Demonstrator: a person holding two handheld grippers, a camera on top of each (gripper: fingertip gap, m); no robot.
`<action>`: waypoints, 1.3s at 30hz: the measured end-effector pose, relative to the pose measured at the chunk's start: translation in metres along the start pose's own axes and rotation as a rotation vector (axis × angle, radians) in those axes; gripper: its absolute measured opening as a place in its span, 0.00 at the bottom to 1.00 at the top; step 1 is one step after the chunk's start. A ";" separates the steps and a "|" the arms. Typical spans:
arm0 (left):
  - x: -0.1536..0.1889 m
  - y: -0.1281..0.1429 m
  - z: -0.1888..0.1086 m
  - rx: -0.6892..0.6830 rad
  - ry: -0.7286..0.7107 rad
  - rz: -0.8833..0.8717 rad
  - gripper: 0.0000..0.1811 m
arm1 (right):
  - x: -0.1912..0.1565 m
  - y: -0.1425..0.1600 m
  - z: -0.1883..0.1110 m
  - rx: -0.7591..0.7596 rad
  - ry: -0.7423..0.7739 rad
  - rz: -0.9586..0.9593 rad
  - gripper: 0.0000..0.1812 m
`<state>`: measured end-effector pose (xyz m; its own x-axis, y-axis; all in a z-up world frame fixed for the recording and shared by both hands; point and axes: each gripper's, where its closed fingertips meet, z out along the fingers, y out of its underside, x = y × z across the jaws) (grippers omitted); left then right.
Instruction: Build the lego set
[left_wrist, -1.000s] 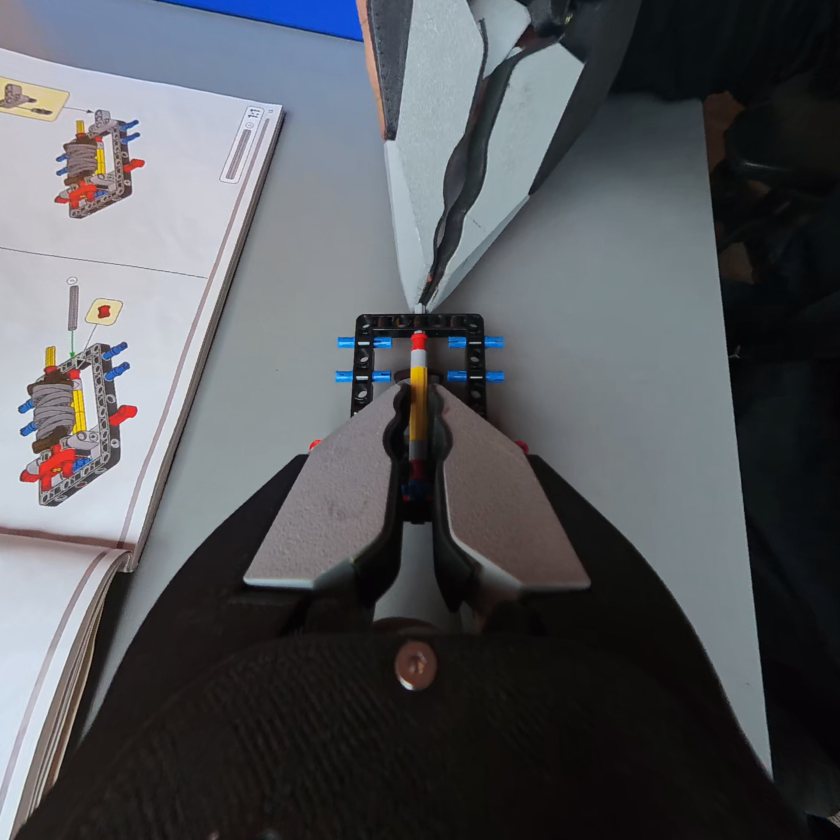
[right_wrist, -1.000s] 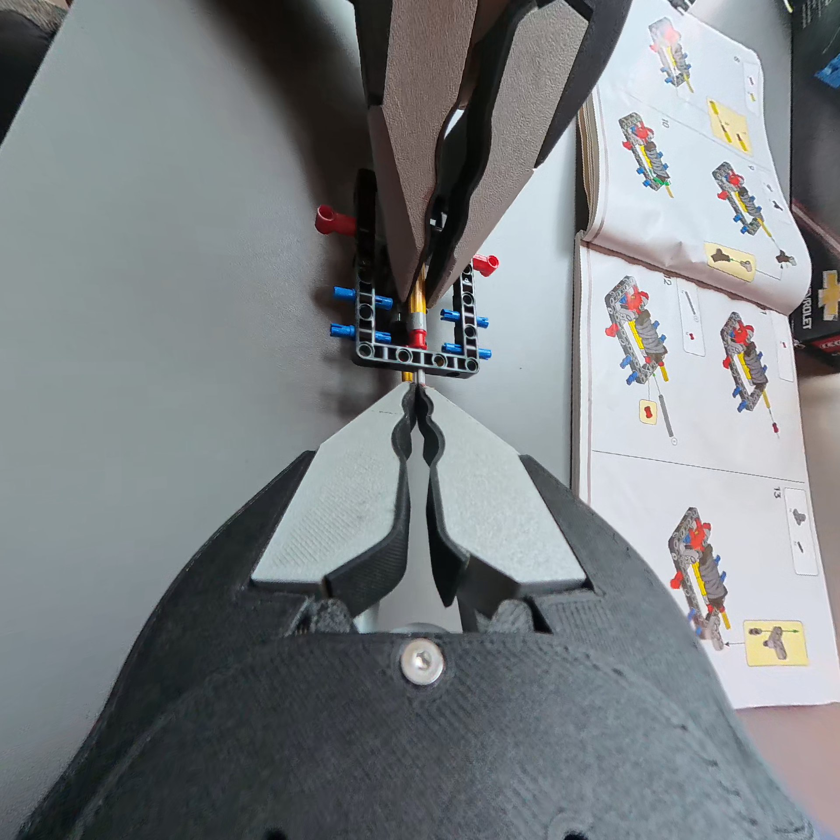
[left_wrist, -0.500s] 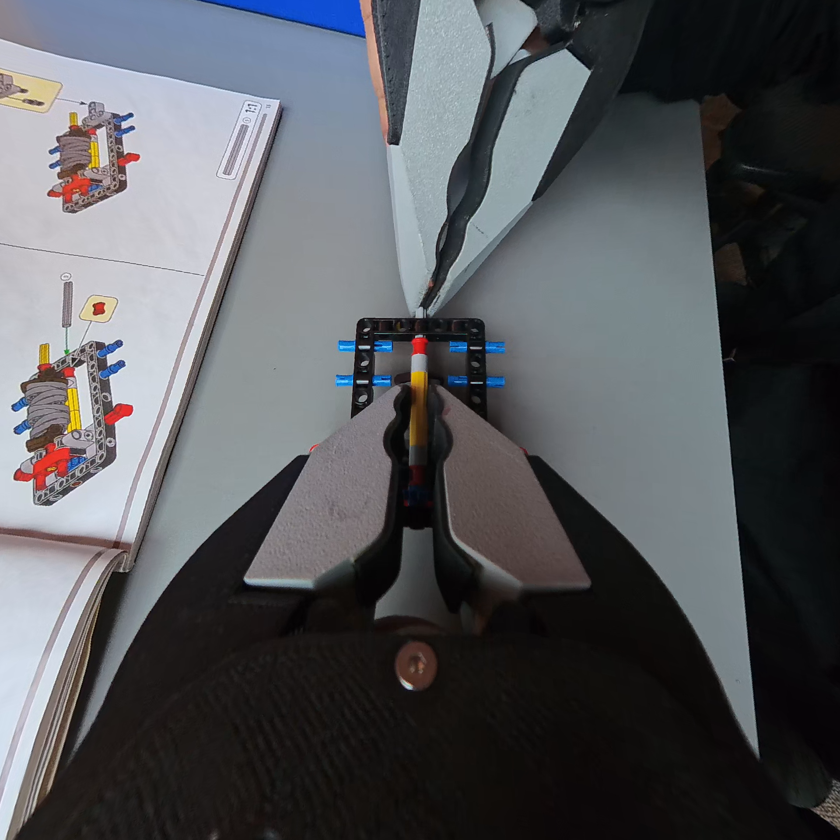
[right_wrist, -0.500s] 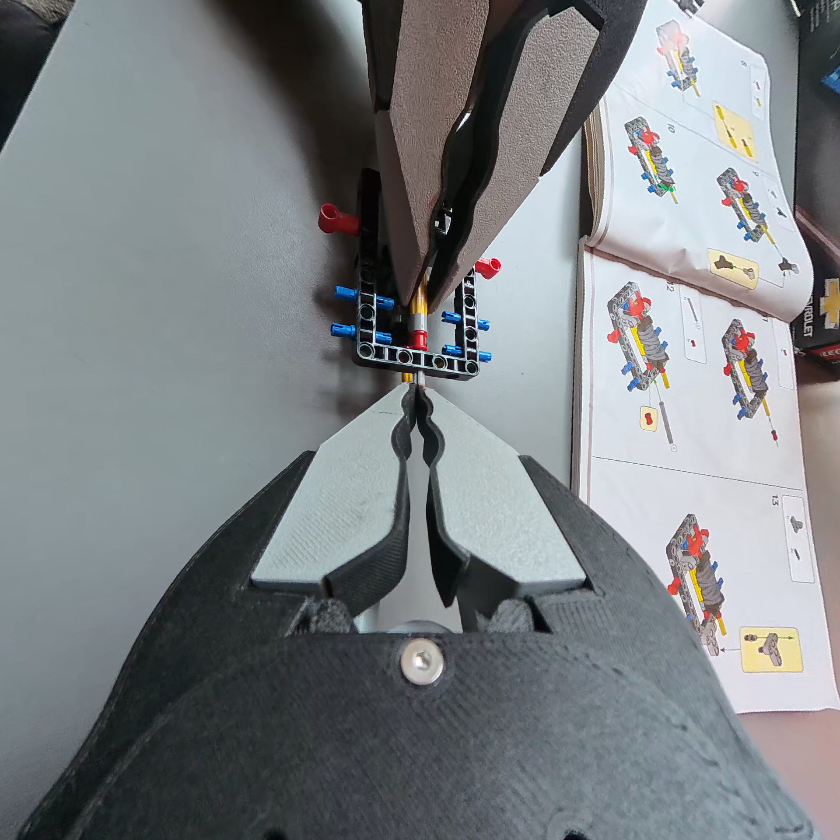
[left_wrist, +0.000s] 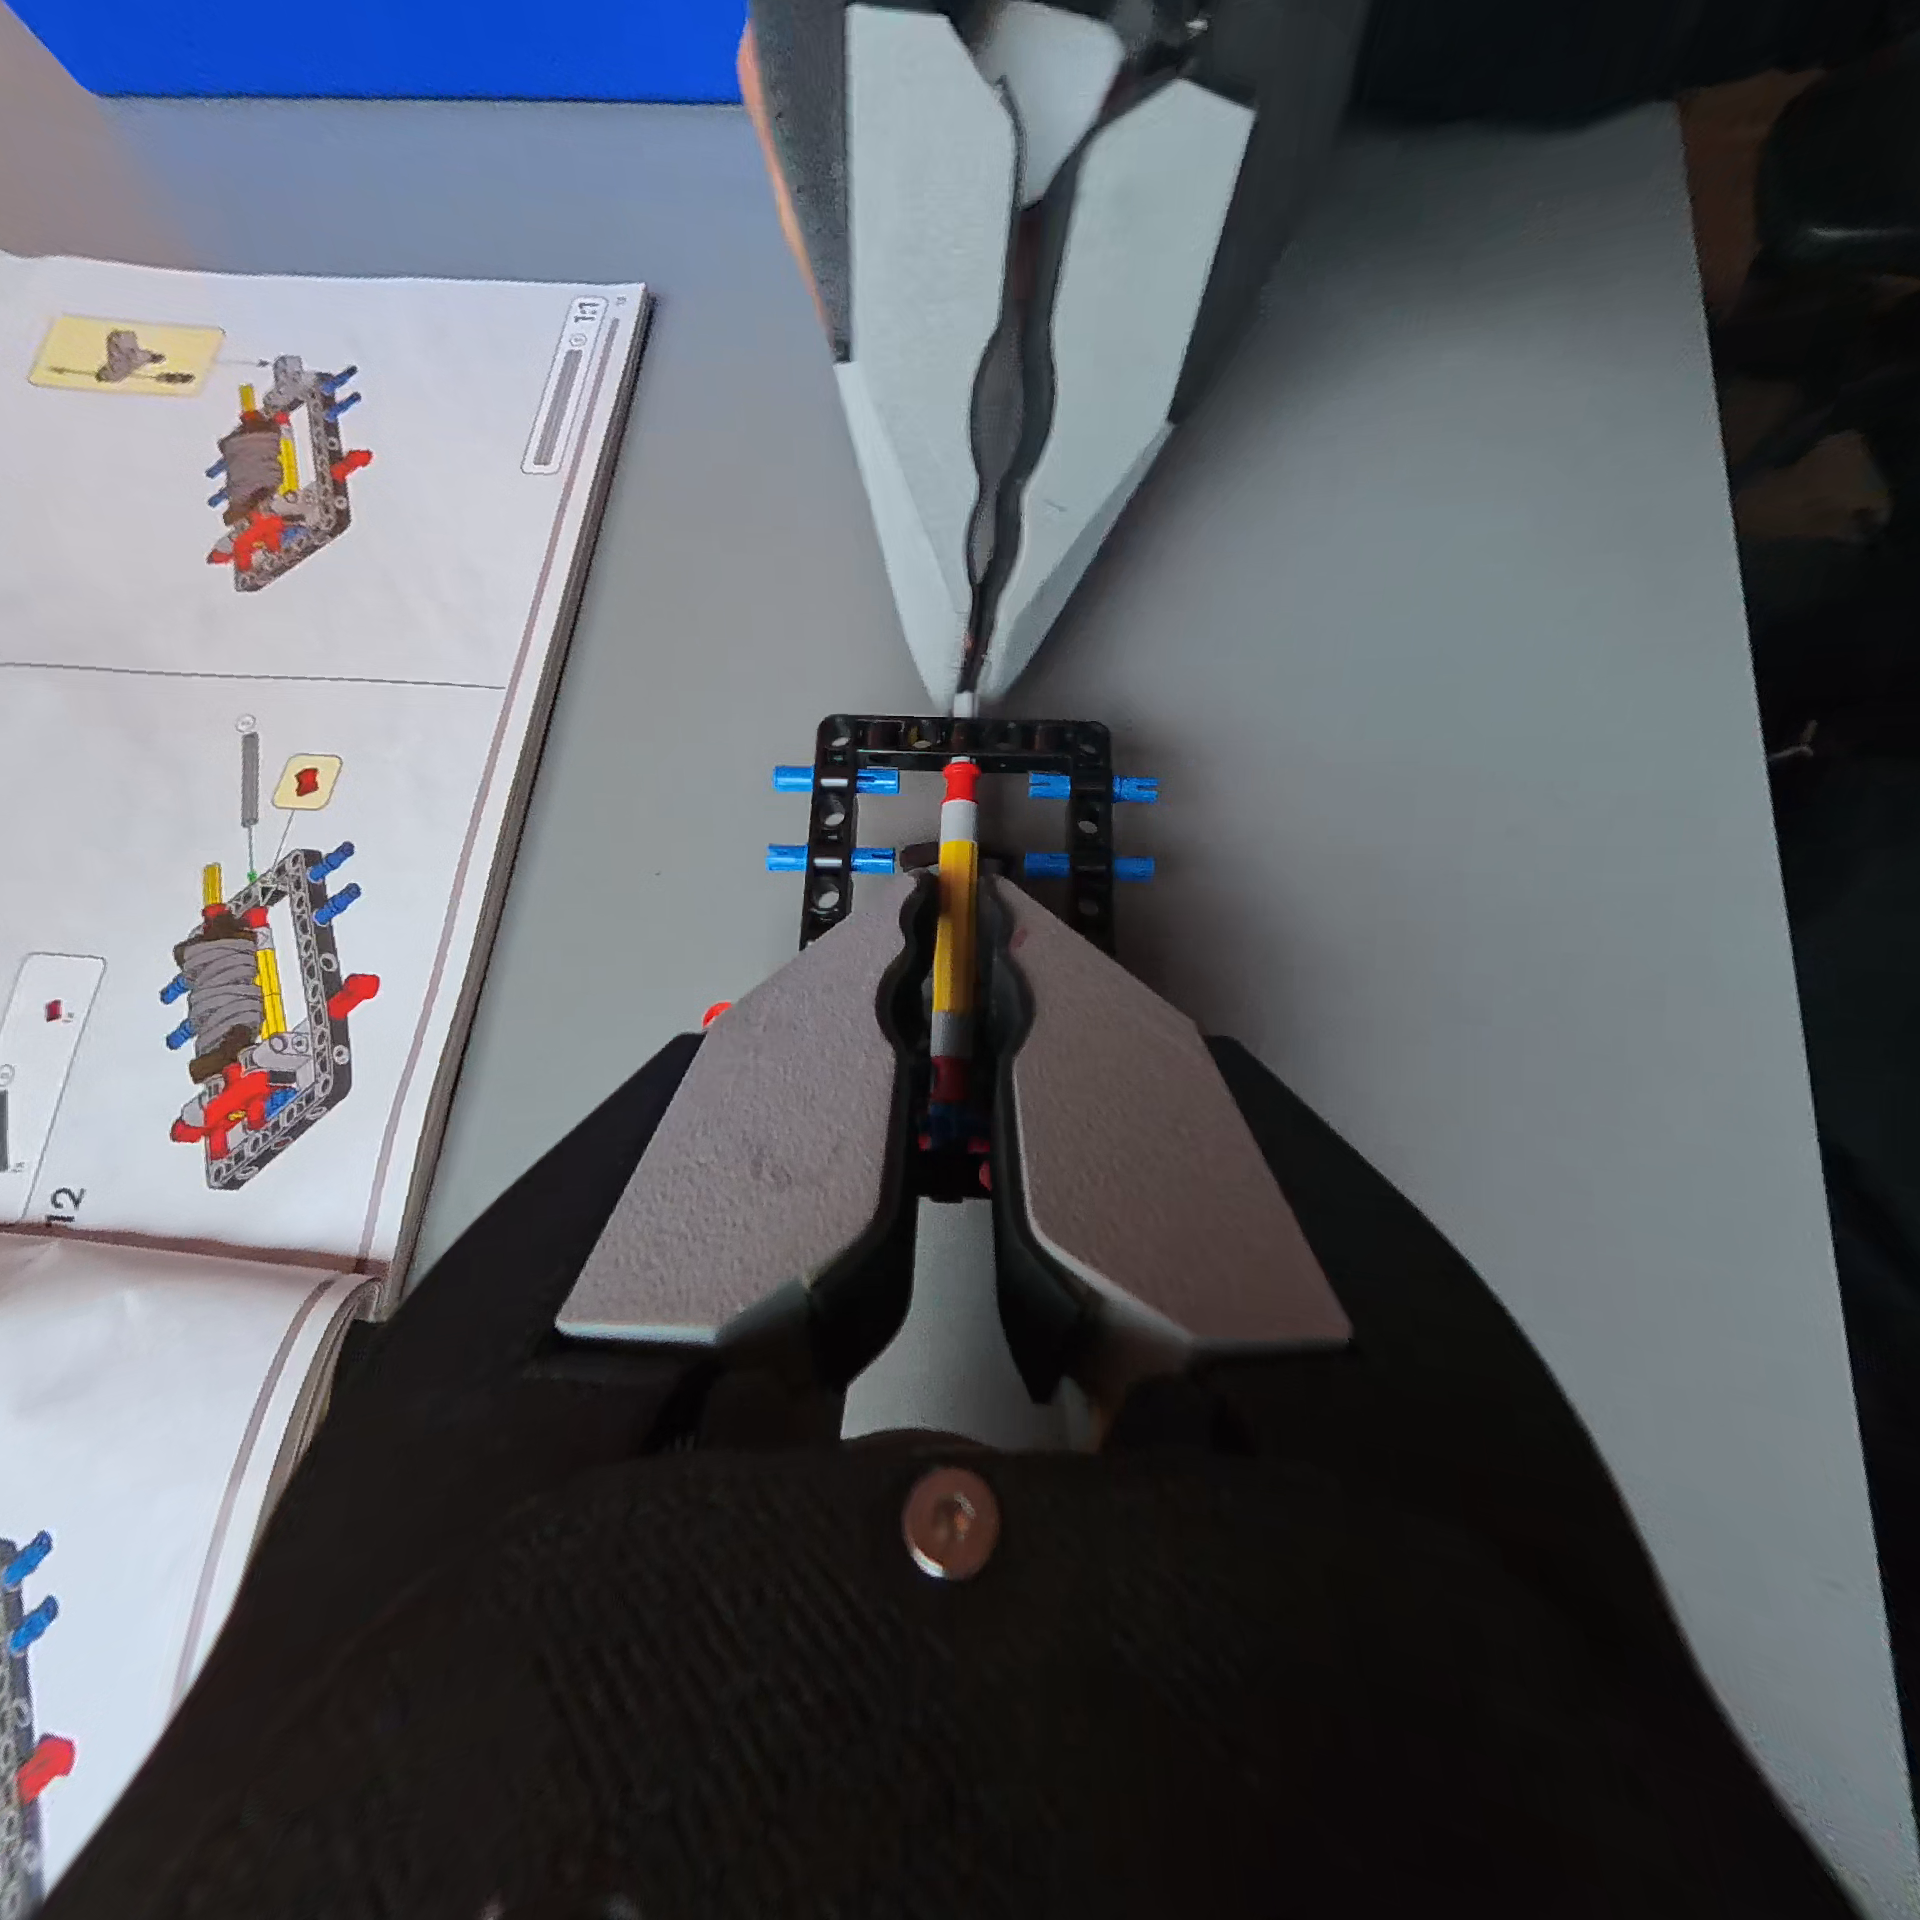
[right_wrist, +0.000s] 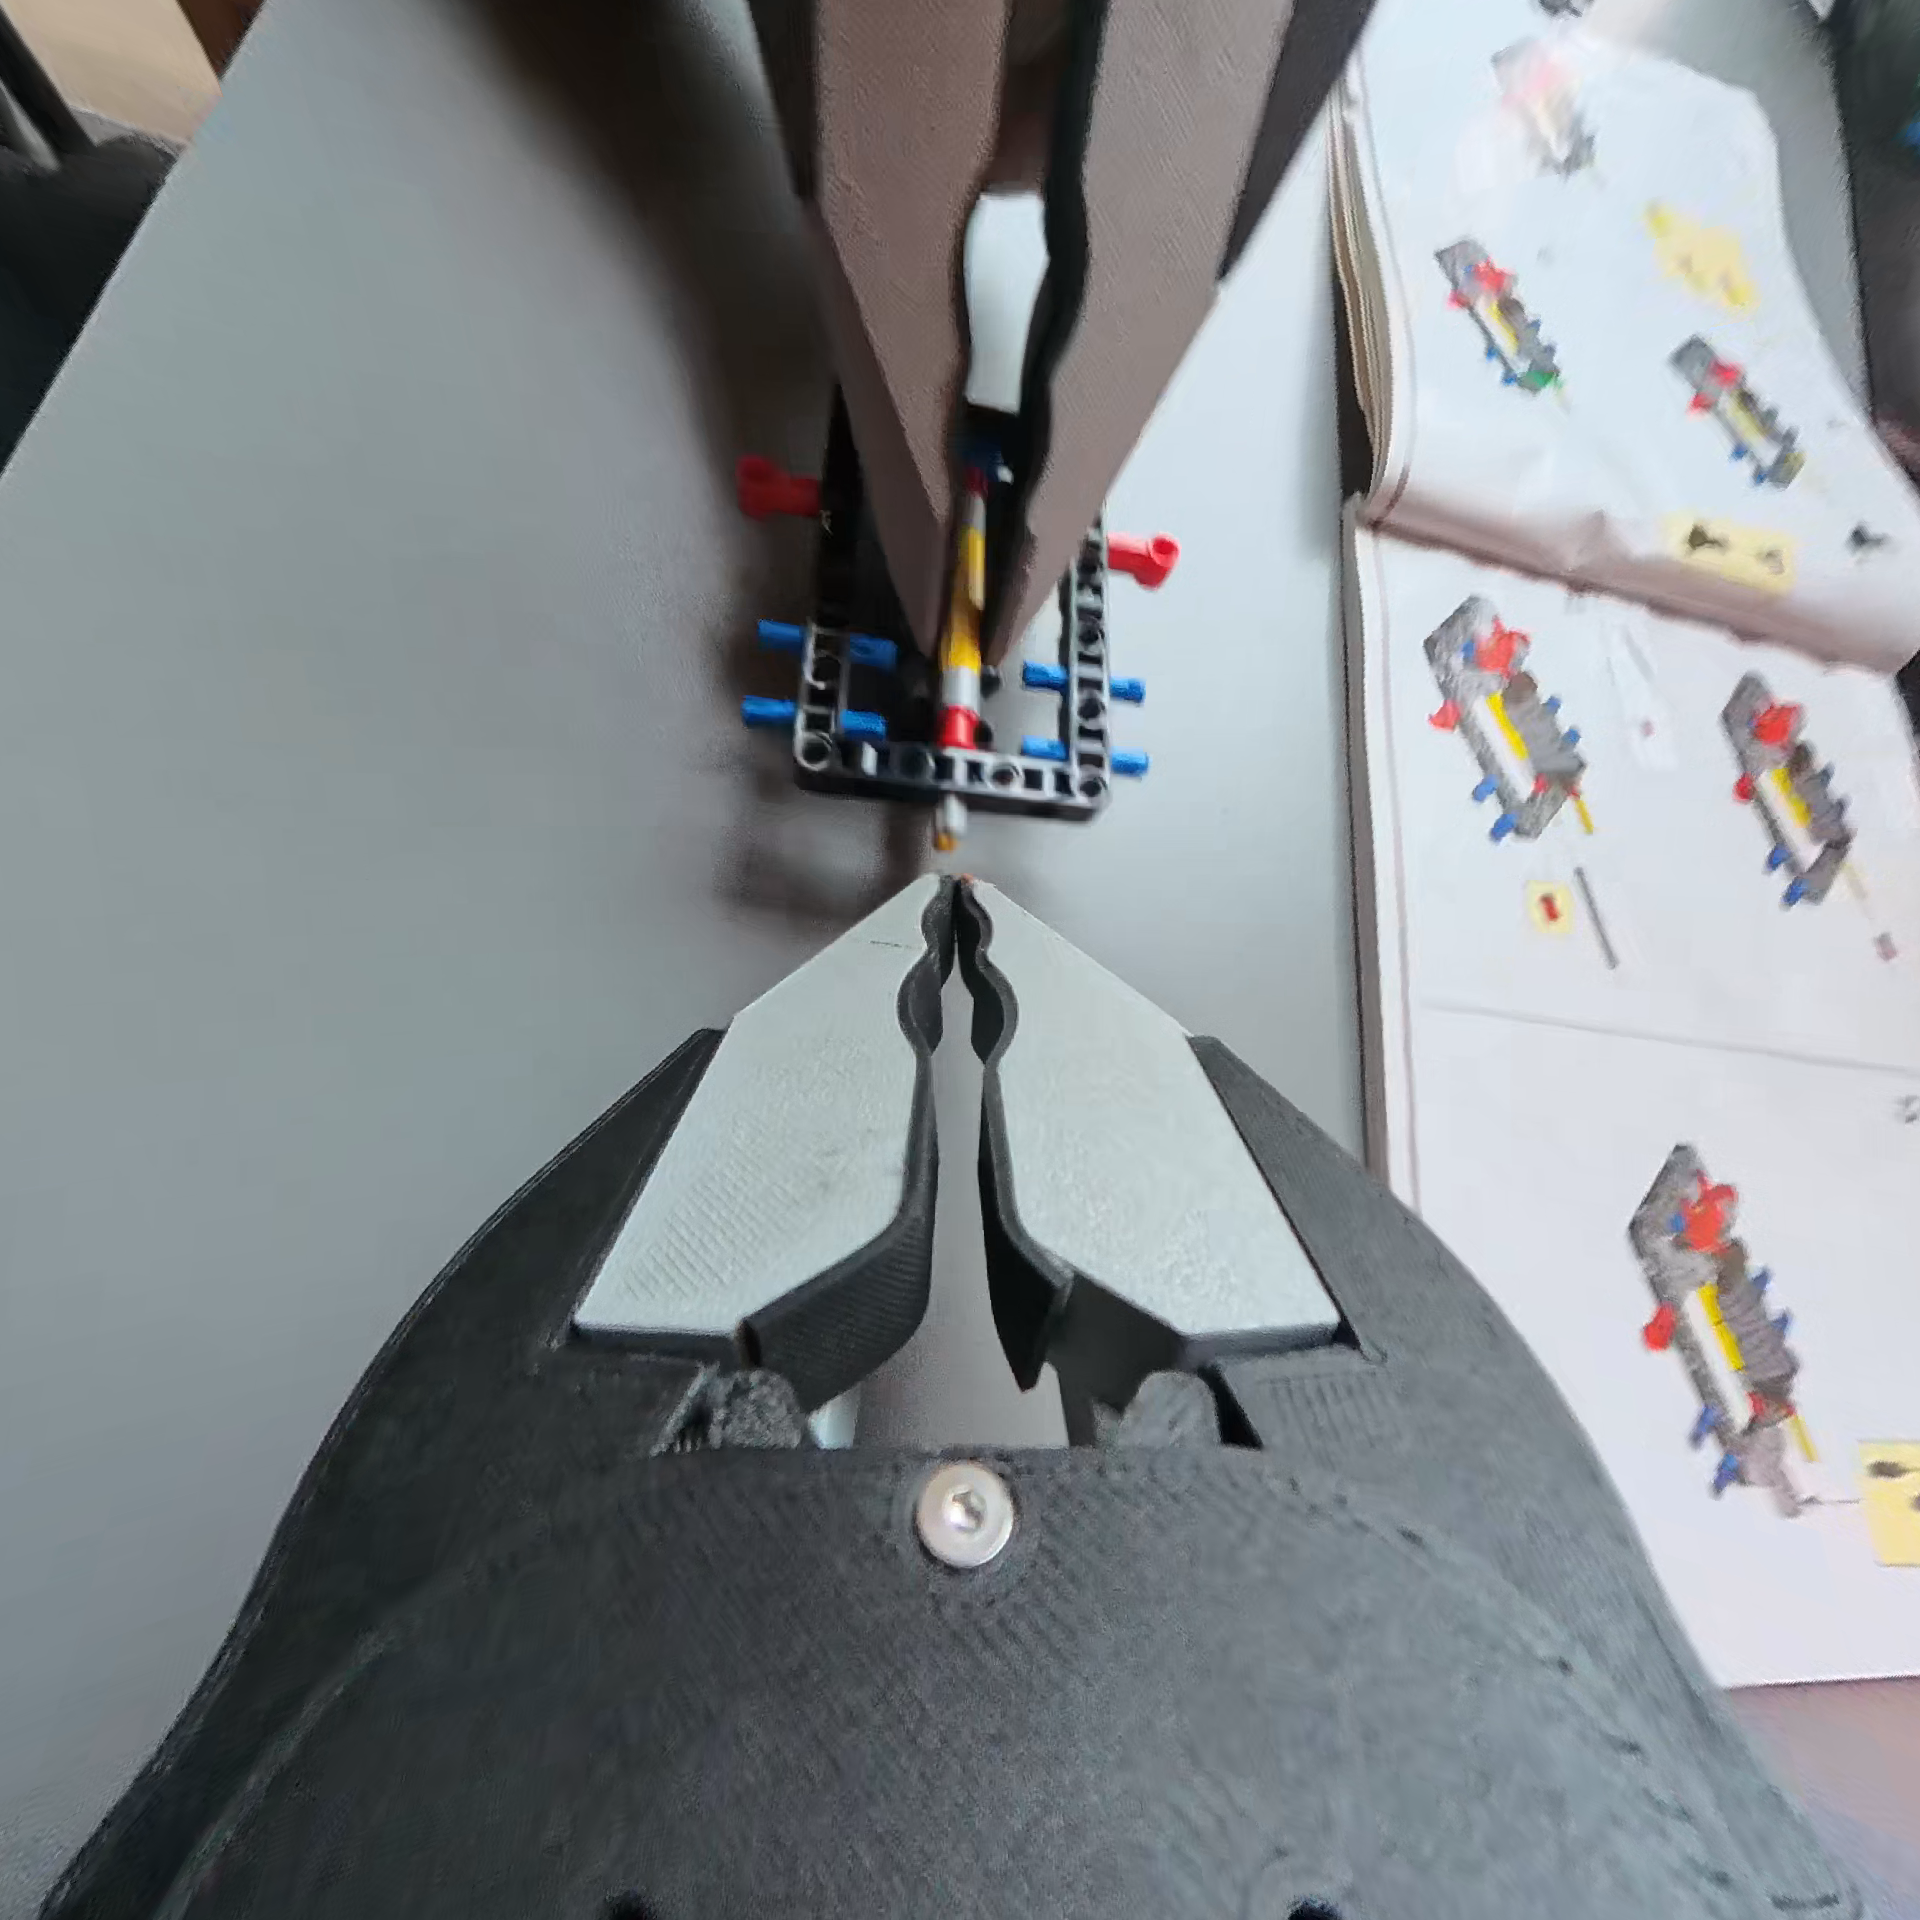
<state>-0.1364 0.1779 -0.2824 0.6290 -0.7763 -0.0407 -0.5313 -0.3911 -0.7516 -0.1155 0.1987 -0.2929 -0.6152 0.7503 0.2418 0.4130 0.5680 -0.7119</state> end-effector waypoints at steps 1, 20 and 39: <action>0.001 0.000 0.000 -0.001 0.000 0.016 0.03 | 0.001 0.005 -0.001 -0.005 -0.010 0.035 0.00; -0.033 -0.024 -0.019 0.249 -0.225 0.022 0.02 | 0.023 -0.029 -0.030 0.356 -0.193 0.516 0.14; -0.046 -0.025 -0.008 0.171 -0.419 0.101 0.03 | 0.052 -0.030 -0.014 0.361 0.035 0.720 0.08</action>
<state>-0.1561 0.2193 -0.2567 0.7726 -0.5258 -0.3558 -0.5230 -0.2093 -0.8262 -0.1508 0.2254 -0.2495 -0.2572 0.9042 -0.3409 0.4541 -0.1983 -0.8686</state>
